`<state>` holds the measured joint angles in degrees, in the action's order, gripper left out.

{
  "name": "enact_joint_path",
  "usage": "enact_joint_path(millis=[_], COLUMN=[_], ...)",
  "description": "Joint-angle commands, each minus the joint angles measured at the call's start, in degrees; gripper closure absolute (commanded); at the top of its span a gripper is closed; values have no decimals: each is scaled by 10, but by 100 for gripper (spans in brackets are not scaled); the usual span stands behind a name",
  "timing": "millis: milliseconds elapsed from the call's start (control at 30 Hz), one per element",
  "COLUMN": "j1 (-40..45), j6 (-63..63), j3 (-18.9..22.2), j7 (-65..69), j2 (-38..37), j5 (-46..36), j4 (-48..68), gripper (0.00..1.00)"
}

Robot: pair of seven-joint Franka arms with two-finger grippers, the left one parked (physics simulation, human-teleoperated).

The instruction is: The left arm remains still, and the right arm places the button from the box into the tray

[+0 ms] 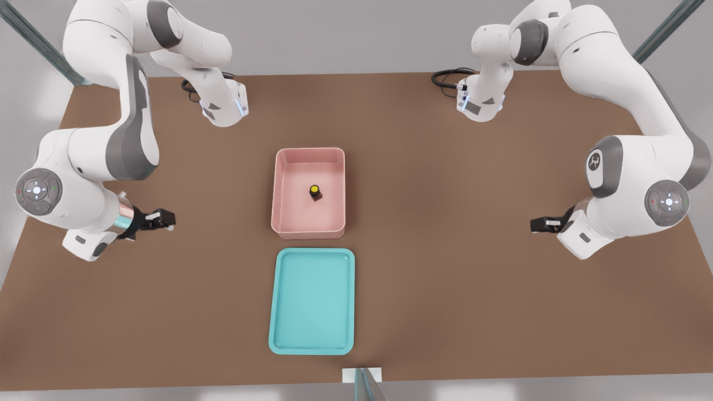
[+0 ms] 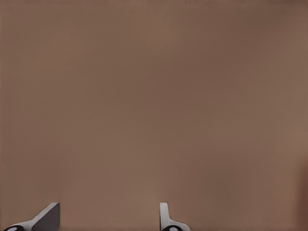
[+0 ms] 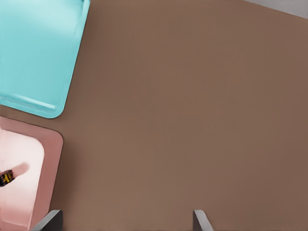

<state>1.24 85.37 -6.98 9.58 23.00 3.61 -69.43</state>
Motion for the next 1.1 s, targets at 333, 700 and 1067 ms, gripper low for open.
enact_joint_path(millis=[333, 700, 1067], j1=[-346, -473, -502], j6=[162, 451, 638], j3=[-50, 41, 111], j7=[-540, -508, -567], j2=[3, -141, -103], j5=[-24, -80, -83], j4=[-113, -520, -600], gripper=[0, 0, 0])
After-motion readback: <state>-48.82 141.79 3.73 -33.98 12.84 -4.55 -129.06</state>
